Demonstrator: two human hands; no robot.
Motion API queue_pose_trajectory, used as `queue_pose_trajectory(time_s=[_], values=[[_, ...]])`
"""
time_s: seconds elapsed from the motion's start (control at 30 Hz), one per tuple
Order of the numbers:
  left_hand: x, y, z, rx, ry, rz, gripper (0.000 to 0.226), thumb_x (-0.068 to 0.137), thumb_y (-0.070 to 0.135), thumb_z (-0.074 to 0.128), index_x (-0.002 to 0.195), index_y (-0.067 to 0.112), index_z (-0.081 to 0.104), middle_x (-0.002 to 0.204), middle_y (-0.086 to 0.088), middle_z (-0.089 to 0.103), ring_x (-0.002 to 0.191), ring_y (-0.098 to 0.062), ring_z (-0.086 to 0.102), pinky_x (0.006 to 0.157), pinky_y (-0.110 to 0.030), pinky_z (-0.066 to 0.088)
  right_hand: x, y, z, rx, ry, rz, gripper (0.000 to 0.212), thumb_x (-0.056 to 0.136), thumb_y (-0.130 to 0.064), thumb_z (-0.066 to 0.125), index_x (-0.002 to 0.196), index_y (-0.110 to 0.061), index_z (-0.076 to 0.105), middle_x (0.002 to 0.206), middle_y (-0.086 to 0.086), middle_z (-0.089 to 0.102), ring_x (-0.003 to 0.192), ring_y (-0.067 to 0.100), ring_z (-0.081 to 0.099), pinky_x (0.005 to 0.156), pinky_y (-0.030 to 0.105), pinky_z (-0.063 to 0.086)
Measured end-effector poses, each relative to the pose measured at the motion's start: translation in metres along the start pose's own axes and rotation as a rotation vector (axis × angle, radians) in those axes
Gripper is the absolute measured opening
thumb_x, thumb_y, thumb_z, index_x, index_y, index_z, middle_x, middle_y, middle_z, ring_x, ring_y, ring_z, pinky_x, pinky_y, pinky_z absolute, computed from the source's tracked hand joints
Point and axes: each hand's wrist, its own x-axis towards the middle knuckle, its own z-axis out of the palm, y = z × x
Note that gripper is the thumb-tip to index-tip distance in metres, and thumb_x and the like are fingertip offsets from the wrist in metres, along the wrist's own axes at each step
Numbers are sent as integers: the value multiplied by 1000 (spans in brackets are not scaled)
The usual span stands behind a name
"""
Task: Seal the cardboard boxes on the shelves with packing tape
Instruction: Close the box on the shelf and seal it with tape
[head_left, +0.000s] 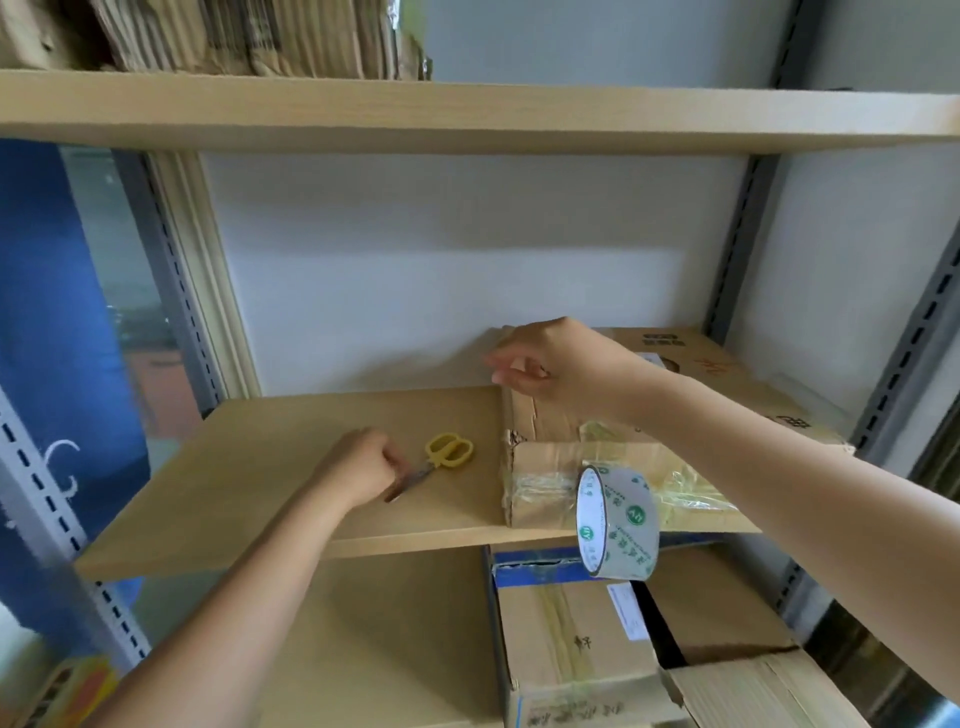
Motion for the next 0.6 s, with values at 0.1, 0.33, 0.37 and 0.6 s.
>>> queue_pose_trajectory(time_s=[0.1,0.33,0.37,0.6], values=[[-8,2,4,-14,62,36,6,90,32,63,90,27,67,100,1,67,94,-18,63,83,-34,53,-5,2,3,-59,-55,-3,30,101,-34,51,123,-21,67,112,-5,68,82,8,57,74,25,48],[-22,32,16,-14,-27,-37,6,88,33,69,84,29,66,97,2,70,91,-18,65,80,-30,53,-6,9,3,-97,-62,7,31,102,-37,46,121,-25,67,108,-6,70,88,14,65,77,36,55],[-21,34,13,-7,-30,-59,4,88,28,69,87,25,69,97,0,71,92,-20,65,79,-30,52,-6,9,2,-92,-54,-3,31,102,-36,46,120,-24,67,106,-6,70,86,14,64,76,36,54],[-53,54,-49,-514,-40,-84,9,96,1,59,93,1,68,80,-11,71,60,-10,60,57,-21,51,3,3,11,-6,-24,-151,28,98,-26,58,125,-20,65,119,-4,63,89,16,65,79,34,54]])
